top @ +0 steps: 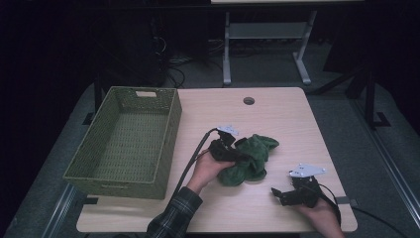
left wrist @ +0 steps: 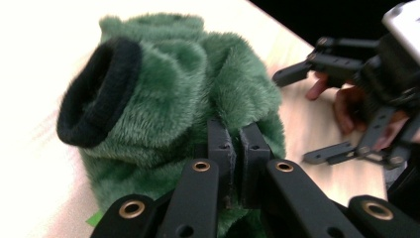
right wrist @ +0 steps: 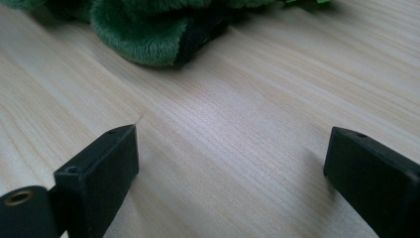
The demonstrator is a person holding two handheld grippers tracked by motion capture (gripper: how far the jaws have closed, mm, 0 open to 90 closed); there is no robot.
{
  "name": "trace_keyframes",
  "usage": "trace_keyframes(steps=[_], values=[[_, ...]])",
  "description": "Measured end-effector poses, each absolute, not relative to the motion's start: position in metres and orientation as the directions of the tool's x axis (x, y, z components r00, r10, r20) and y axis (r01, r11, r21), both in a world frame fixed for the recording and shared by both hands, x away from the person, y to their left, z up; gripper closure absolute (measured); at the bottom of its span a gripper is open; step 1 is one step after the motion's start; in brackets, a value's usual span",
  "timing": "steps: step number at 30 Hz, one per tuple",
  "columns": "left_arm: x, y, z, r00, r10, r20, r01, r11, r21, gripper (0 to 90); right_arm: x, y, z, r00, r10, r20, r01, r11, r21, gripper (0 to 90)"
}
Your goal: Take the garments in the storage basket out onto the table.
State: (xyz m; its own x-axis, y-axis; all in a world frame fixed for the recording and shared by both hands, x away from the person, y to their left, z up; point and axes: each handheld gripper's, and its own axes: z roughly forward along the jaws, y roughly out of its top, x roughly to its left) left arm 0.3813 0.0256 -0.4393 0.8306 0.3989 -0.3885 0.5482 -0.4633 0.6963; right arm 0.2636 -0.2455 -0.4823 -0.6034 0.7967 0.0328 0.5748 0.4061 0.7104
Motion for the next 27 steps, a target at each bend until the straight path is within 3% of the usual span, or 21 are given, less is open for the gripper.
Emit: trace_keyframes(steps=[4, 9, 13, 19, 24, 27], values=[[0.382, 0.023, -0.449, 0.833, 0.403, -0.378, 0.543, -0.472, 0.694, 82.3, 0.264, -0.245, -0.482, -0.604, 0.797, 0.033, 0.575, 0.406, 0.710, 6.5], [0.379, 0.026, -0.438, 0.842, 0.404, -0.359, 0.528, -0.477, 0.703, 59.7, 0.264, -0.245, -0.482, -0.603, 0.797, 0.032, 0.575, 0.406, 0.710, 6.3], [0.370, 0.032, -0.418, 0.868, 0.393, -0.303, 0.478, -0.495, 0.726, 50.9, 0.264, -0.243, -0.482, -0.602, 0.797, 0.039, 0.582, 0.405, 0.705, 4.0], [0.361, 0.045, -0.405, 0.870, 0.389, -0.303, 0.473, -0.482, 0.738, 49.8, 0.265, -0.242, -0.482, -0.609, 0.792, 0.041, 0.582, 0.411, 0.701, 4.1], [0.354, 0.048, -0.404, 0.878, 0.384, -0.286, 0.457, -0.494, 0.740, 50.6, 0.267, -0.238, -0.479, -0.636, 0.770, 0.043, 0.569, 0.432, 0.700, 13.1], [0.348, 0.049, -0.398, 0.882, 0.379, -0.280, 0.448, -0.489, 0.748, 50.6, 0.267, -0.233, -0.478, -0.654, 0.755, 0.053, 0.558, 0.434, 0.707, 13.9]])
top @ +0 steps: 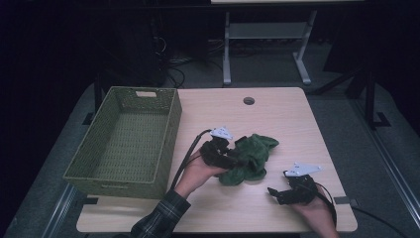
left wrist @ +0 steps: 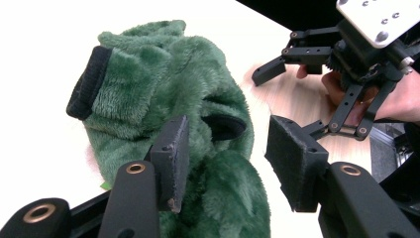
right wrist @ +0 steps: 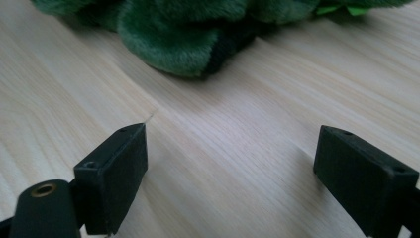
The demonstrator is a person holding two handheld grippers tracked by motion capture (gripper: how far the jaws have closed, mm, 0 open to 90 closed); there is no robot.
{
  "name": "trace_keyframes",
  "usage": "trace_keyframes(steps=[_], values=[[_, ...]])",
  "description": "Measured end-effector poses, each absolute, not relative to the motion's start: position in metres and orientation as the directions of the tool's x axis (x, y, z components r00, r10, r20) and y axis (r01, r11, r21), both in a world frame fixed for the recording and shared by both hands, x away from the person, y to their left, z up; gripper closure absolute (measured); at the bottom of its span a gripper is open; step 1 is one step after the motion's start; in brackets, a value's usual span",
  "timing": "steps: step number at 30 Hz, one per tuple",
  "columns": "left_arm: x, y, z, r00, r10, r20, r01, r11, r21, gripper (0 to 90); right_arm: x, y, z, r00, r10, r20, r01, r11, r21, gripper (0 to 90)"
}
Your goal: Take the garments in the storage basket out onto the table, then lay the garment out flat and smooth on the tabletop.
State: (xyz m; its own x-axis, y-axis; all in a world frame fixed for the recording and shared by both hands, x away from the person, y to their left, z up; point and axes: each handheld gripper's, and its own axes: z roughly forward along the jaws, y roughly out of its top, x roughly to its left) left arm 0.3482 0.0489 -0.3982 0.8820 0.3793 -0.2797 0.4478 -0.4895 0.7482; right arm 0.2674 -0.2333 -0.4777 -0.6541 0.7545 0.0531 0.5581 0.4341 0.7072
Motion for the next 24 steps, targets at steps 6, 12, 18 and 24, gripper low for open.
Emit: trace_keyframes(steps=[6, 12, 18, 24], values=[[0.328, 0.046, -0.403, 0.899, 0.359, -0.252, 0.414, -0.506, 0.757, 50.9, 0.273, -0.223, -0.478, -0.680, 0.729, 0.081, 0.547, 0.431, 0.717, 18.0], [0.317, 0.039, -0.414, 0.909, 0.344, -0.235, 0.394, -0.523, 0.756, 52.9, 0.281, -0.217, -0.478, -0.697, 0.708, 0.114, 0.538, 0.411, 0.736, 30.1], [0.318, 0.033, -0.432, 0.905, 0.374, -0.202, 0.395, -0.564, 0.725, 51.9, 0.288, -0.214, -0.479, -0.708, 0.698, 0.105, 0.518, 0.413, 0.749, 36.9], [0.324, 0.032, -0.447, 0.899, 0.394, -0.192, 0.407, -0.588, 0.699, 53.1, 0.294, -0.212, -0.478, -0.714, 0.690, 0.117, 0.510, 0.399, 0.762, 47.2]])
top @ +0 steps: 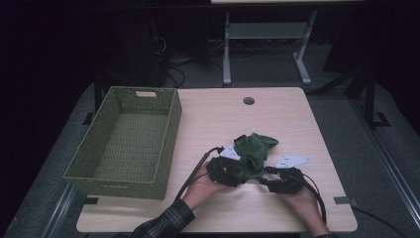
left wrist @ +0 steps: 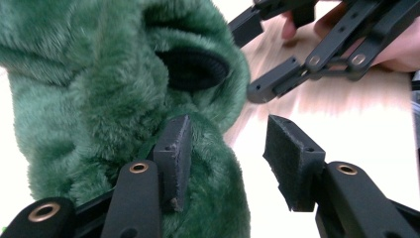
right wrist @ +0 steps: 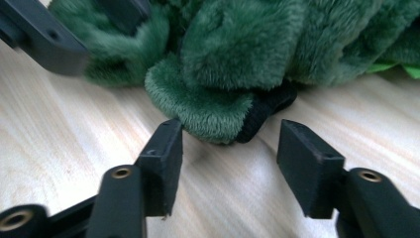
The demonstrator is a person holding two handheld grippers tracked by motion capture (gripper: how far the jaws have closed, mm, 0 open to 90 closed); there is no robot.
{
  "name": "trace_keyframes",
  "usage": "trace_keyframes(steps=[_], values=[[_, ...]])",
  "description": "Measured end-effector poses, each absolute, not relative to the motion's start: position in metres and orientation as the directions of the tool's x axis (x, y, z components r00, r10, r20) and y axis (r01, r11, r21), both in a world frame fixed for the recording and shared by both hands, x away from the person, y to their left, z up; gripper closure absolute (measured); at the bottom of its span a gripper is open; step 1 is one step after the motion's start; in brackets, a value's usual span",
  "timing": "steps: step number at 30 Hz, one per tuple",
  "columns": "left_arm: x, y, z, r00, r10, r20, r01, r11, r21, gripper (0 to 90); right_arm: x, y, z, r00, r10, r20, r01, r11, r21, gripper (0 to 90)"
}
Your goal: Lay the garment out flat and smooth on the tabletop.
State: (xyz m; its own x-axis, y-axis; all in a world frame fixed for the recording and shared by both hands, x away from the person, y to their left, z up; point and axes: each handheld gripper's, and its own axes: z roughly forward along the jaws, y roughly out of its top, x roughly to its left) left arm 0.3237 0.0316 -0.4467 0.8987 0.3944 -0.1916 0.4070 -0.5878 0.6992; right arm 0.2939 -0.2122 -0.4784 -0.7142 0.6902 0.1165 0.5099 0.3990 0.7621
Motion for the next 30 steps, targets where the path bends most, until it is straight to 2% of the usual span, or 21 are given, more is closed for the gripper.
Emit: trace_keyframes(steps=[6, 7, 10, 11, 14, 18, 30], values=[[0.325, 0.032, -0.454, 0.894, 0.411, -0.179, 0.411, -0.590, 0.695, 57.0, 0.297, -0.210, -0.478, -0.724, 0.682, 0.102, 0.493, 0.408, 0.769, 55.8], [0.325, 0.032, -0.456, 0.894, 0.416, -0.164, 0.404, -0.593, 0.696, 58.0, 0.297, -0.209, -0.477, -0.726, 0.681, 0.102, 0.490, 0.407, 0.771, 62.1], [0.326, 0.033, -0.458, 0.895, 0.422, -0.144, 0.395, -0.599, 0.697, 67.3, 0.296, -0.208, -0.476, -0.732, 0.674, 0.099, 0.483, 0.411, 0.773, 72.8], [0.327, 0.034, -0.459, 0.895, 0.425, -0.135, 0.391, -0.601, 0.698, 67.3, 0.296, -0.208, -0.476, -0.732, 0.674, 0.099, 0.483, 0.411, 0.773, 72.8], [0.330, 0.034, -0.461, 0.894, 0.428, -0.131, 0.390, -0.600, 0.699, 83.3, 0.295, -0.209, -0.474, -0.745, 0.662, 0.081, 0.466, 0.430, 0.773, 78.7], [0.329, 0.032, -0.458, 0.902, 0.416, -0.114, 0.371, -0.613, 0.698, 87.1, 0.295, -0.209, -0.473, -0.745, 0.663, 0.082, 0.470, 0.433, 0.769, 80.1], [0.324, 0.052, -0.427, 0.903, 0.400, -0.158, 0.372, -0.542, 0.754, 87.4, 0.289, -0.222, -0.461, -0.717, 0.695, 0.059, 0.461, 0.408, 0.788, 81.5]])
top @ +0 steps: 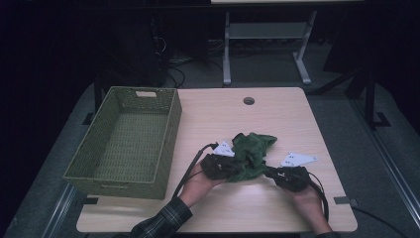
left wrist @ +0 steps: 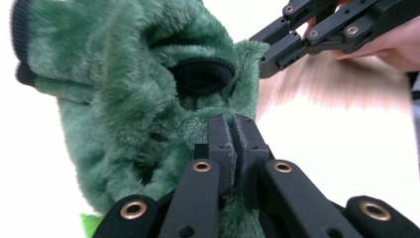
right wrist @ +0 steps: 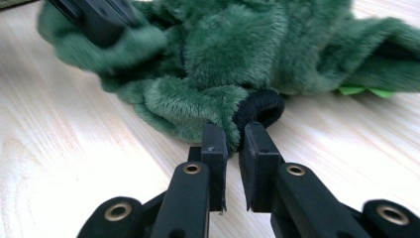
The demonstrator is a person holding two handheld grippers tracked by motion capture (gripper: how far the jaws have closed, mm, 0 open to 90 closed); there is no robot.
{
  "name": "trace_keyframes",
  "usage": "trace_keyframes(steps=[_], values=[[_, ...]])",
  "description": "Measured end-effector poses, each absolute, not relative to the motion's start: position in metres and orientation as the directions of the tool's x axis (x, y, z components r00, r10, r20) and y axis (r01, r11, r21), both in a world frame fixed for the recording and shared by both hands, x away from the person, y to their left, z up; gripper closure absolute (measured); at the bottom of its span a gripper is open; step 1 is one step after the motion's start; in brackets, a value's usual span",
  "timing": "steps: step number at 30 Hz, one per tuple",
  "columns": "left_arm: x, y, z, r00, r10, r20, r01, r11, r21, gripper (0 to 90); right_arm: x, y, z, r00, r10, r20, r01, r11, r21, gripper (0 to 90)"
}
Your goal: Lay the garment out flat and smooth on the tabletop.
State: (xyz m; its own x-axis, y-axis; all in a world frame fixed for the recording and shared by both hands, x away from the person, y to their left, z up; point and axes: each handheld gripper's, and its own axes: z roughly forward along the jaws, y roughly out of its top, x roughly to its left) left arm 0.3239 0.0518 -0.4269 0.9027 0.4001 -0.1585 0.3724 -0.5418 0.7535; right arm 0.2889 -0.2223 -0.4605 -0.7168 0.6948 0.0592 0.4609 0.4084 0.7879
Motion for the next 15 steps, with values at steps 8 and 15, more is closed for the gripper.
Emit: trace_keyframes(steps=[8, 15], values=[[0.320, 0.075, -0.420, 0.886, 0.432, -0.167, 0.396, -0.518, 0.758, 87.3, 0.276, -0.245, -0.455, -0.686, 0.727, 0.032, 0.462, 0.401, 0.791, 82.3], [0.317, 0.094, -0.424, 0.866, 0.465, -0.182, 0.430, -0.509, 0.746, 87.3, 0.267, -0.255, -0.455, -0.671, 0.741, 0.025, 0.479, 0.408, 0.777, 82.8]])
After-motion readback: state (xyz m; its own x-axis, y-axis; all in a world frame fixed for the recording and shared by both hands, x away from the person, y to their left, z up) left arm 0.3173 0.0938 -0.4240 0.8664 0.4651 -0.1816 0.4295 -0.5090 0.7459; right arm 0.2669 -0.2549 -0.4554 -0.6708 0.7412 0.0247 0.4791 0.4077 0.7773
